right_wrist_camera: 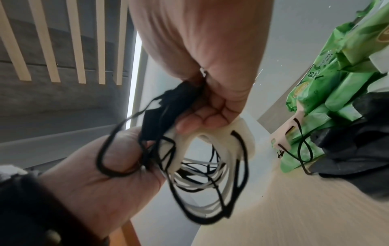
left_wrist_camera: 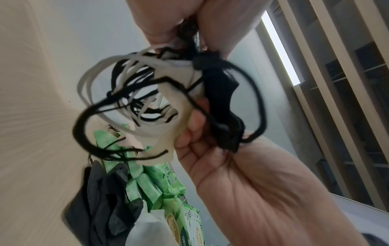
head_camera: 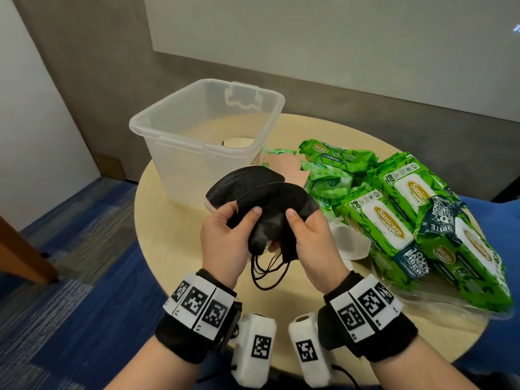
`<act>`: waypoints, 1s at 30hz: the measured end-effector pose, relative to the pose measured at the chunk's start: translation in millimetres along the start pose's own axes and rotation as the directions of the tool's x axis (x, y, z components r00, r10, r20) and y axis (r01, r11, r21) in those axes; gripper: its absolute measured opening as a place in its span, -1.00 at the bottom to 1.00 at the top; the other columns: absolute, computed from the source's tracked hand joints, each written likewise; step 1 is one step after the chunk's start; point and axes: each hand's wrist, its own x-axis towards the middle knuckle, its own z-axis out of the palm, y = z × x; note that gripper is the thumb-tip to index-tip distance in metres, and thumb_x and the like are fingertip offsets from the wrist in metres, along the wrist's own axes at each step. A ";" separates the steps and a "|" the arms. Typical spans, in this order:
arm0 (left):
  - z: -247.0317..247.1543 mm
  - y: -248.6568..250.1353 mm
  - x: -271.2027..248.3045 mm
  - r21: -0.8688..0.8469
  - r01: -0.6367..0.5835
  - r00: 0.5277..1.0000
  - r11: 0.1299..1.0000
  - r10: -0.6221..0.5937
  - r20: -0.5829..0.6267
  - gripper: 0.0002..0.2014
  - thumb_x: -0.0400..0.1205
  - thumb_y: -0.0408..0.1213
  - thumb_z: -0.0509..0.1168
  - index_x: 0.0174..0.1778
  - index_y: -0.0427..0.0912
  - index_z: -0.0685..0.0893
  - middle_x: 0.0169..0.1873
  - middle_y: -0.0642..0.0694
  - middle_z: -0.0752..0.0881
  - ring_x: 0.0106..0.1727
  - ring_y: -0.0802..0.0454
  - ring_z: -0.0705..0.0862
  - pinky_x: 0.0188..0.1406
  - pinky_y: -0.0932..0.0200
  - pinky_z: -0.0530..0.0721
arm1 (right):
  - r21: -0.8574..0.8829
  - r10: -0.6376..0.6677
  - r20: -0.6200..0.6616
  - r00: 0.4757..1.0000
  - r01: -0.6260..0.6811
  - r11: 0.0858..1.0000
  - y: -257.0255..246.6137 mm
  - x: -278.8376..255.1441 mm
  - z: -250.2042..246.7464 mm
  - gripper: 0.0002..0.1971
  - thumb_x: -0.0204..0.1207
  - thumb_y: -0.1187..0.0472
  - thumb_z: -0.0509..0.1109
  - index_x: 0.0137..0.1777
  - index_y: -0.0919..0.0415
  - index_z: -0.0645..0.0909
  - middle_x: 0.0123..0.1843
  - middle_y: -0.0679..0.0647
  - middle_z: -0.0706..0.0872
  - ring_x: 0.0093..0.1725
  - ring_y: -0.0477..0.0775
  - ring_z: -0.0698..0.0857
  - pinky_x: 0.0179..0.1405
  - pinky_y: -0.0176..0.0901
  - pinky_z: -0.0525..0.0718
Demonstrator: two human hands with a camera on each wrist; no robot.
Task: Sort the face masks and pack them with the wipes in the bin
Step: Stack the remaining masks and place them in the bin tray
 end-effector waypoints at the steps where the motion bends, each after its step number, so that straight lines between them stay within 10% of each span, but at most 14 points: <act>1: -1.2 0.2 1.2 -0.005 -0.006 1.000 1.000 0.006 -0.013 -0.85 0.54 -0.42 0.39 -0.17 -0.05 0.76 -0.18 -0.08 0.83 -0.03 -0.07 0.79 0.05 -0.11 0.73 | 0.019 -0.007 0.014 1.000 0.007 1.000 -1.8 -1.6 -1.3 -0.74 0.63 0.32 0.22 0.29 0.16 0.43 0.20 0.24 0.68 0.12 0.22 0.71 -0.06 0.12 0.73; 7: -5.4 0.4 6.4 -0.001 -0.023 0.998 1.000 0.023 -0.057 -0.87 0.53 -0.40 0.39 -0.20 -0.05 0.75 -0.24 -0.03 0.82 -0.08 -0.01 0.79 -0.02 0.01 0.72 | 0.073 0.031 0.289 0.957 -0.054 0.996 -11.3 -9.3 -10.8 -0.50 0.45 0.50 0.38 0.33 0.21 0.34 -0.09 0.20 0.71 -0.41 0.08 0.71 -0.70 -0.23 0.58; 12: -12.8 2.2 11.0 0.020 -0.038 0.996 0.999 0.040 -0.078 -0.90 0.53 -0.36 0.40 -0.20 -0.04 0.73 -0.22 -0.07 0.80 -0.08 0.00 0.77 -0.05 0.03 0.73 | -0.151 0.294 0.371 0.881 -0.255 0.955 -18.0 -5.1 -27.7 -0.63 0.49 0.50 0.34 0.20 0.23 0.33 -0.58 0.12 0.60 -0.77 -0.02 0.44 -0.72 -0.30 0.44; 15: -16.9 4.1 13.0 0.019 -0.041 0.997 0.999 0.042 -0.064 -0.89 0.53 -0.36 0.40 -0.20 -0.02 0.72 -0.23 -0.04 0.79 -0.11 0.10 0.76 -0.07 0.14 0.72 | -0.226 0.300 0.218 0.929 -0.251 0.941 -22.8 2.1 -37.2 -0.62 0.47 0.47 0.38 0.21 0.28 0.35 -0.48 0.14 0.63 -0.64 0.00 0.53 -0.61 -0.22 0.52; 18: -13.2 1.4 10.9 0.024 -0.037 0.999 0.999 0.037 -0.014 -0.90 0.51 -0.38 0.42 -0.20 -0.07 0.74 -0.28 -0.04 0.80 -0.15 0.06 0.77 -0.14 0.16 0.72 | -0.417 -0.083 -0.018 0.996 0.068 0.906 -29.7 8.8 -37.2 -0.66 0.48 0.16 0.45 0.19 0.09 0.43 0.04 0.04 0.61 -0.04 -0.07 0.61 -0.04 -0.21 0.56; 21: -7.1 -0.9 7.0 0.034 -0.029 0.997 0.999 0.027 0.068 -0.88 0.50 -0.41 0.42 -0.22 -0.07 0.75 -0.33 -0.01 0.81 -0.19 0.07 0.78 -0.17 0.19 0.72 | -0.590 -0.320 0.143 0.936 0.341 0.732 -39.3 9.9 -33.7 -0.67 0.43 -0.10 0.33 0.20 -0.15 0.50 0.19 -0.11 0.54 0.26 -0.08 0.51 0.30 0.00 0.44; 30: -7.6 1.6 4.7 0.079 0.004 0.974 0.997 -0.022 0.226 -0.90 0.50 -0.20 0.39 -0.17 -0.13 0.76 -0.25 -0.11 0.80 -0.12 0.01 0.78 -0.13 0.17 0.73 | -0.546 -0.101 0.352 0.930 0.292 0.785 -41.3 13.2 -34.8 -0.78 0.49 0.35 0.40 -0.25 -0.02 0.56 -0.30 -0.08 0.63 -0.21 -0.08 0.60 -0.13 -0.11 0.54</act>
